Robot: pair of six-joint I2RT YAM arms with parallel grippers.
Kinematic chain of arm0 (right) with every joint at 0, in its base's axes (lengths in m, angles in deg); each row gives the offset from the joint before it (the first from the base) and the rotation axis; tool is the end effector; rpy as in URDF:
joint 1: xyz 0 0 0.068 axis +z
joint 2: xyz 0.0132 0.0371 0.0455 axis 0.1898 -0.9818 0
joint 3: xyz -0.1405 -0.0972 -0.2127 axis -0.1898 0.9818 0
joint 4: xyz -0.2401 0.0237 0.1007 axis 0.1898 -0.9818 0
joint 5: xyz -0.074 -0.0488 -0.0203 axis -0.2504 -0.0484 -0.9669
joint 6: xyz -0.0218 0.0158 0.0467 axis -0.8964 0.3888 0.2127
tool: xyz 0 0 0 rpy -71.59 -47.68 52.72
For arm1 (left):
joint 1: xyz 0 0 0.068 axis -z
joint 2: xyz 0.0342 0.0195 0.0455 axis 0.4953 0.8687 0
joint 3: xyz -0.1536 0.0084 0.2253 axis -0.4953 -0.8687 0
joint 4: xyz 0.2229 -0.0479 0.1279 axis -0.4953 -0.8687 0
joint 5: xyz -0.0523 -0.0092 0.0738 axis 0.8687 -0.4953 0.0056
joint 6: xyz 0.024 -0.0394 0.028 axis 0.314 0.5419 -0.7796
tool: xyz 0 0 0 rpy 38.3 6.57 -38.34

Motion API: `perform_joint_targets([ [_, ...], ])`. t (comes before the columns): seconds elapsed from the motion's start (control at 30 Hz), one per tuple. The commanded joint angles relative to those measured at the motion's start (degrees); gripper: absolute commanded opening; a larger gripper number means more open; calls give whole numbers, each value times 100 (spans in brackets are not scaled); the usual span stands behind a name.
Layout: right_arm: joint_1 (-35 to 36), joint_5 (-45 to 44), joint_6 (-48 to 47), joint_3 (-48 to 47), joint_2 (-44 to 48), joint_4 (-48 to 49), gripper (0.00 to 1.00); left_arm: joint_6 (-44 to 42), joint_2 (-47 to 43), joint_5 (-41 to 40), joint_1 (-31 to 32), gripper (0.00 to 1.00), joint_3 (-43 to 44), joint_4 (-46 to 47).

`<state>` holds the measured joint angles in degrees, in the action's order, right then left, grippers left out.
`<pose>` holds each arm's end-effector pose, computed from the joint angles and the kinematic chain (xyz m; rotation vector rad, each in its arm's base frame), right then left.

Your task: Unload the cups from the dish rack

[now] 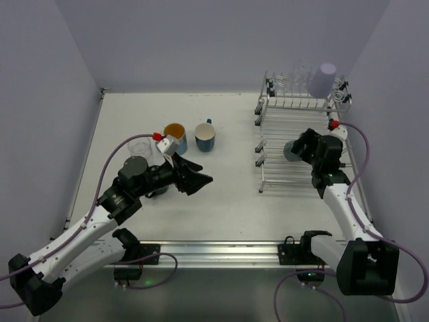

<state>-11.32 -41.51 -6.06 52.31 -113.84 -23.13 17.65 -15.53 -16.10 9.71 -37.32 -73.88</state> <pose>0.2371 -0.0064 0.2556 0.5494 1.9122 0.1557 0.1326 -0.1267 0.3218 0.4896 1.7417 -1.2032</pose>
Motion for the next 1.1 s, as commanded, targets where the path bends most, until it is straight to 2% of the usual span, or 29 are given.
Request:
perform_joint_targets([
  [0.0, -6, 326, 243, -108, 592, 579, 22, 707, 385, 272, 15, 72, -152, 1274],
  [0.23, -6, 774, 498, -337, 1497, 210, 22, 1323, 1774, 615, 120, 72, -39, 2872],
  [0.4, -6, 1992, 928, -188, 2008, 341, 22, 1578, 2704, 773, 209, 72, 382, 3647],
  [0.6, 275, 3532, 2070, 313, 2465, 1254, 22, 1763, 3672, 905, 279, 72, 972, 4122],
  [0.93, 838, 4097, 2888, 770, 2396, 2194, 22, 2378, 4377, 1256, 340, 71, 1122, 5168],
  [1.07, 987, 4255, 3144, 1051, 2106, 2757, 22, 2457, 4368, 1292, 411, 66, 1096, 5397],
])
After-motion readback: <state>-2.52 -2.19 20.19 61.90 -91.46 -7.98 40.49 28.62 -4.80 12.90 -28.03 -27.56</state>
